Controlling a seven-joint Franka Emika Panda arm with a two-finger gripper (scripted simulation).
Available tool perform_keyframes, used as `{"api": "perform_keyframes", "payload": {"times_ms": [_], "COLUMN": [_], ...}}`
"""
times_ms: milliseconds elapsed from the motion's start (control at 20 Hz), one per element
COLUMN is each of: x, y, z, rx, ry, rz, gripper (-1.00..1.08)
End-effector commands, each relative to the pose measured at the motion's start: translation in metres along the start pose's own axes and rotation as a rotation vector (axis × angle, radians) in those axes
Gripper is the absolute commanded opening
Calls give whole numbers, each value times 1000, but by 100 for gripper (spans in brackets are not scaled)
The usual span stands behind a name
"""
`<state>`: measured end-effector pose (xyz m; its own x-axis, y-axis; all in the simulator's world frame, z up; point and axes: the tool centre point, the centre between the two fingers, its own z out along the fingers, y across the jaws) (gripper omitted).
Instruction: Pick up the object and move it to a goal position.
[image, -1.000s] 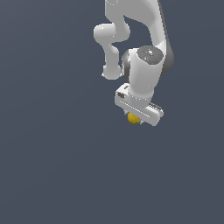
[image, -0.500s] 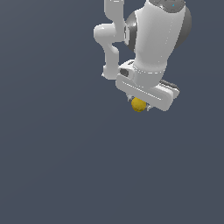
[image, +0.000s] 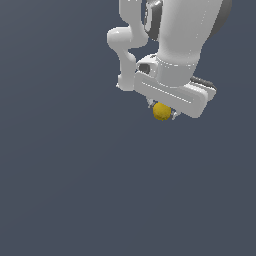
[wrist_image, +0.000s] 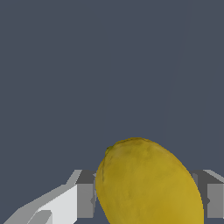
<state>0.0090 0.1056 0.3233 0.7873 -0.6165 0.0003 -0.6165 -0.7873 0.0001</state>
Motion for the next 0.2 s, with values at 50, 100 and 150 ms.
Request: {"api": "perform_keyframes", "payload": {"times_ms": [50,100,150], "x": [1,1,1], "y": [-1,-1,-1], "z": [-2,-1,-1], "rx": [0,0,0], "ry": [0,0,0], "rz": [0,0,0], "gripper": [-100,-100,-100]}}
